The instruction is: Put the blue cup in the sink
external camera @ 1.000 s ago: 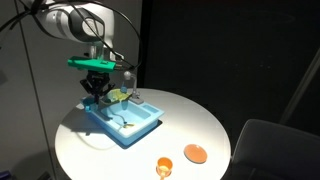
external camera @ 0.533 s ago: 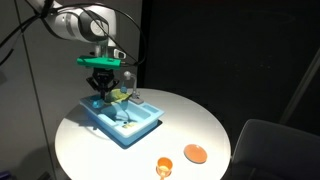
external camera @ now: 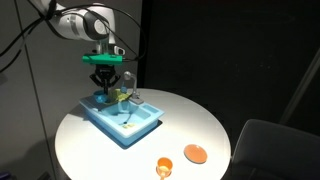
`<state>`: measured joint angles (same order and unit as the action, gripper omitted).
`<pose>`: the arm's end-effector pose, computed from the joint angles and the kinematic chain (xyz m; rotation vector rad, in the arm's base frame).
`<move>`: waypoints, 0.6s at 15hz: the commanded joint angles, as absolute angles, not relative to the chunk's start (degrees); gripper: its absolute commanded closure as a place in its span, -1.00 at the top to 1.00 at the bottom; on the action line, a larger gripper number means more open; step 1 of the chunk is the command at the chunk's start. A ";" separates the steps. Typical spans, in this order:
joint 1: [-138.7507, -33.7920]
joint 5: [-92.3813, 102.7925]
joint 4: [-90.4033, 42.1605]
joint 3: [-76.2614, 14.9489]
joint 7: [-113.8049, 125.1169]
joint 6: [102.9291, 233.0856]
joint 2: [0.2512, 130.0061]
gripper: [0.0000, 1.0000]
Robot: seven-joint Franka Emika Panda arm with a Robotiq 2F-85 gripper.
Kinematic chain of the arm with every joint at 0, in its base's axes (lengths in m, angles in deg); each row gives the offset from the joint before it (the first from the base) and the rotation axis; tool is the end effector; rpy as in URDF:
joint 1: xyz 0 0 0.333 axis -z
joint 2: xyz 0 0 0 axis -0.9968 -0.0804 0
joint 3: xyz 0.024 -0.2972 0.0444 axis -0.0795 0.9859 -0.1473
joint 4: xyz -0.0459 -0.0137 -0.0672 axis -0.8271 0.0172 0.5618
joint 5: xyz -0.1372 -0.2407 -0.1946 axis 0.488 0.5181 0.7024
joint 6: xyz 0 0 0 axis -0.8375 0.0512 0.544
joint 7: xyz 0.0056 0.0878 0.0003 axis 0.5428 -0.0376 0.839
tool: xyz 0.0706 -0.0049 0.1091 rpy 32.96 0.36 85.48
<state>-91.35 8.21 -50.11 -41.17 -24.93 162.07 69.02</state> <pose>0.5193 0.1092 0.3236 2.8840 1.1121 -0.0691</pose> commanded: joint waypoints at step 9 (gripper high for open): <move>-91.18 7.74 -43.47 -42.84 -24.82 159.48 67.85 -0.98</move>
<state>-91.49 8.19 -44.65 -42.43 -24.93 161.13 68.21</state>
